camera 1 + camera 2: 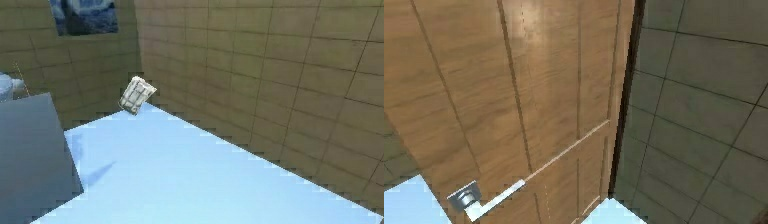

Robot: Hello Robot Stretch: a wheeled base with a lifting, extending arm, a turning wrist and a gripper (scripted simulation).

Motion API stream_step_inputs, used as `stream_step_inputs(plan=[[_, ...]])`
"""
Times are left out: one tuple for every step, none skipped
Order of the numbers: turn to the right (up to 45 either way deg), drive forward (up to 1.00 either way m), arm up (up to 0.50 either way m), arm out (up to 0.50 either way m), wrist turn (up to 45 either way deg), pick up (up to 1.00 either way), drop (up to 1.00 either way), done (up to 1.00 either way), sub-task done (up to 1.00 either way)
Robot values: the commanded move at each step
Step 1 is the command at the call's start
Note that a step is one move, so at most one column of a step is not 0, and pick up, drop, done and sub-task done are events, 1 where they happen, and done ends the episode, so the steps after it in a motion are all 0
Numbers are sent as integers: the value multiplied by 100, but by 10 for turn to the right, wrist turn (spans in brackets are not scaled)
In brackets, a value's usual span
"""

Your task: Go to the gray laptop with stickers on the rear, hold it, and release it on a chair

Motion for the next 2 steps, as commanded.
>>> stream_step_inputs(plan=[[0,40,0,0,0,0,0,0,0],[-450,0,0,0,0,0,0,0,0]])
